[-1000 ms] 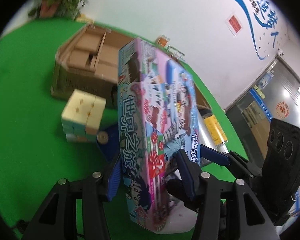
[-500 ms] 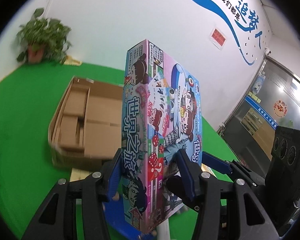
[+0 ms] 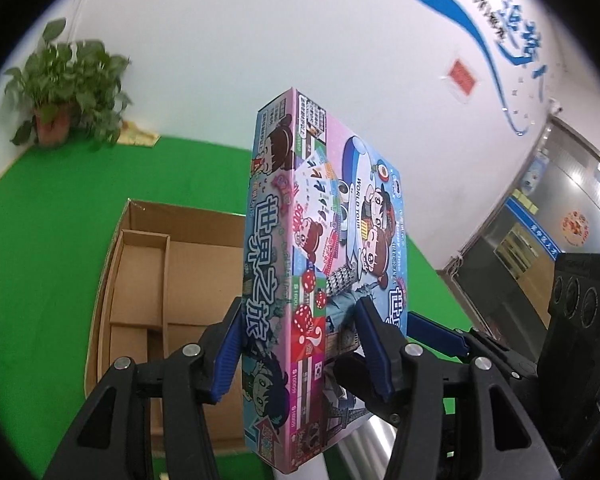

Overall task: Organize rigid objects
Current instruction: 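Carry the game box over the large box and lower it inside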

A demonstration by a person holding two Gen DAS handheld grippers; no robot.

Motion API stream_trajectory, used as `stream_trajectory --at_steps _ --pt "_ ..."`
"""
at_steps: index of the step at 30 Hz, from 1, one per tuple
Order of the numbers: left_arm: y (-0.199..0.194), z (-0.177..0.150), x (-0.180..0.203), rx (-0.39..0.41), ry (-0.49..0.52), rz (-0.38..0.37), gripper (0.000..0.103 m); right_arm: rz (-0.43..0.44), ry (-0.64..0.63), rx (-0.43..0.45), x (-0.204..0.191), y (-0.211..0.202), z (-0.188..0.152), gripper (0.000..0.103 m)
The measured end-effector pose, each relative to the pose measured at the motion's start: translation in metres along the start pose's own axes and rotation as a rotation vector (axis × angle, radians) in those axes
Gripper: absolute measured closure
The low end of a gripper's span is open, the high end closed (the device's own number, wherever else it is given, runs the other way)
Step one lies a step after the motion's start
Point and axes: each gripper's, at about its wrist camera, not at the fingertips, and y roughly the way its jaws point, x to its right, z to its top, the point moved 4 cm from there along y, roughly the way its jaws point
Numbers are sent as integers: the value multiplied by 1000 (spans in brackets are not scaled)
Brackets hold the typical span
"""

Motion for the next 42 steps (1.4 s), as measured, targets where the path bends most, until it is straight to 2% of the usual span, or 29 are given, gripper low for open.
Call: stream_trajectory --at_steps 3,7,12,18,19,20,21,22,25,29,33,34,36,38,41,42 --pt "19 0 -17 -53 -19 19 50 20 15 -66 7 32 7 19" --pt "48 -18 -42 -153 -78 52 50 41 50 -157 14 73 -6 20" --pt "75 -47 -61 -270 -121 91 50 73 106 -296 23 121 -44 20" --pt "89 -78 -74 -358 -99 190 50 127 164 -422 33 161 -96 23" --pt "86 -79 -74 -352 -96 209 50 136 164 -429 33 166 -101 23" --pt "84 -79 -73 -350 -93 227 50 144 156 -412 31 167 -103 27" --pt "82 -80 -73 -355 -92 248 52 152 142 -401 28 166 -102 37" --pt "81 -80 -73 -356 -96 256 53 156 124 -401 23 165 -101 39" --pt "75 -81 -71 -366 -99 262 53 149 113 -408 25 169 -98 39" --pt "69 -76 -73 -374 -135 240 53 180 169 -422 31 170 -98 39" --pt "53 -70 -82 -323 -150 199 51 142 194 -430 37 172 -95 32" --pt "48 -69 -83 -310 -144 218 51 143 205 -433 38 171 -96 32" --pt "27 -62 -79 -233 -77 276 50 121 203 -468 35 177 -103 29" --pt "9 -61 -74 -185 -53 271 44 75 151 -453 31 176 -104 28" --pt "-6 -67 -77 -150 -36 309 41 71 165 -517 28 181 -110 28" --pt "-8 -69 -79 -147 -23 323 41 75 176 -506 29 177 -108 29"
